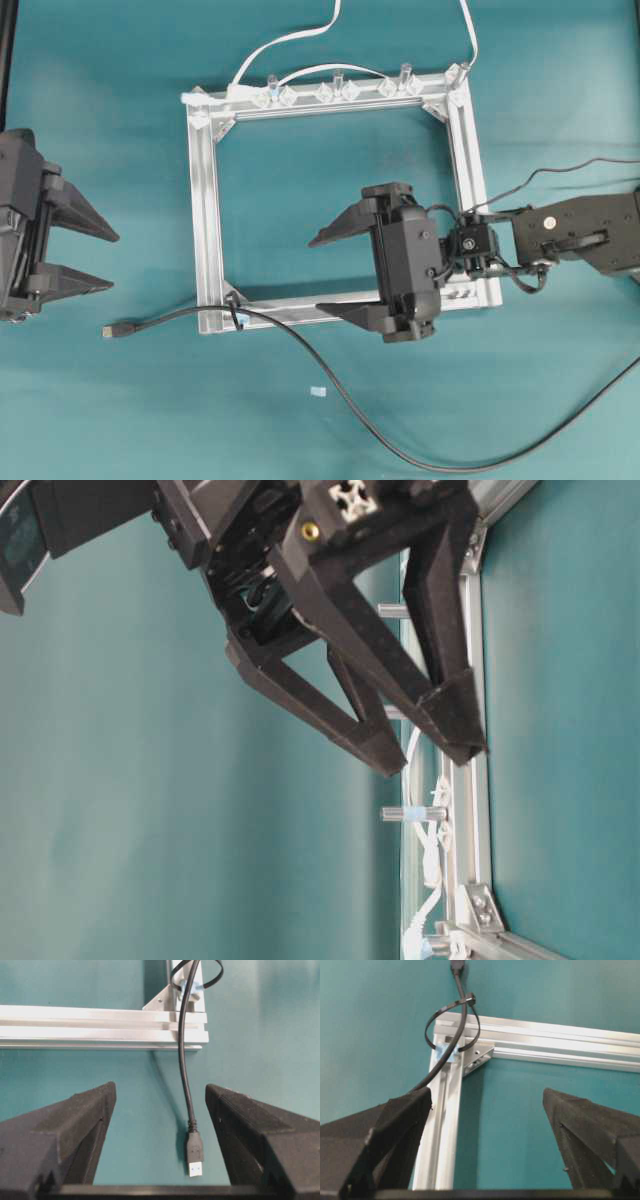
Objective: Insert the wire through the string loop located on the left side.
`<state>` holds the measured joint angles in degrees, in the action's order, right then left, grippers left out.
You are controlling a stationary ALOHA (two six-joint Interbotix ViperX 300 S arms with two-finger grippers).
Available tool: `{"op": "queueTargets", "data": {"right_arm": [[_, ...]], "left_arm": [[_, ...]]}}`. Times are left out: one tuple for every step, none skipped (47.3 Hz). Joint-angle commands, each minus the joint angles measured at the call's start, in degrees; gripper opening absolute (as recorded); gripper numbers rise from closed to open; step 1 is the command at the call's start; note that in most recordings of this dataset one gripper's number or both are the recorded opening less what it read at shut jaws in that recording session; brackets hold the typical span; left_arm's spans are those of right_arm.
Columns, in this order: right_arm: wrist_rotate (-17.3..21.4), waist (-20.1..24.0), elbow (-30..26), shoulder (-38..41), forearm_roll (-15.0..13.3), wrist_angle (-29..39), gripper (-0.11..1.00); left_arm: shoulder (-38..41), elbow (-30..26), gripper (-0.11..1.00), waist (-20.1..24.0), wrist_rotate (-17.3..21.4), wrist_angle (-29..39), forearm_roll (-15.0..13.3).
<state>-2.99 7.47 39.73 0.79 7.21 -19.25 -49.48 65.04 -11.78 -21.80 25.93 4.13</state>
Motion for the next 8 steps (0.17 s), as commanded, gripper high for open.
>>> {"op": "queueTargets", "data": {"right_arm": [[-0.09,-0.44,-1.14,-1.67,-0.09,-0.35,0.95],[-0.09,-0.44,-1.05,-1.58,-0.09,-0.26,0.95],[-0.09,-0.53,-1.05,-1.67,-0.09,-0.26,0.95],[-0.09,-0.62,-1.05,-1.67,-0.09,-0.35,0.95],[-0.09,-0.7,-1.05,-1.67,-0.09,-0.26,0.95],[-0.09,-0.79,-0.97,-1.67,-0.09,-0.26,0.95],[-0.09,-0.79,-0.97,-1.67,-0.09,-0.26,0.95],[-0.09,-0.88,-0.97,-1.67,-0.09,-0.26,0.95]], "left_arm": [[0.18,-0.44,0.74,0.44,0.44,-0.44,0.26],[0.18,-0.44,0.74,0.35,0.44,-0.44,0.18],[0.18,-0.44,0.74,0.44,0.44,-0.44,0.26],[0.18,-0.35,0.74,0.35,0.44,-0.44,0.18],[0.18,-0.35,0.74,0.44,0.44,-0.44,0.26],[0.18,-0.35,0.74,0.35,0.44,-0.44,0.18],[0.18,-0.35,0.74,0.35,0.44,-0.44,0.26],[0.18,-0.35,0.74,0.44,0.44,-0.44,0.18]]}}
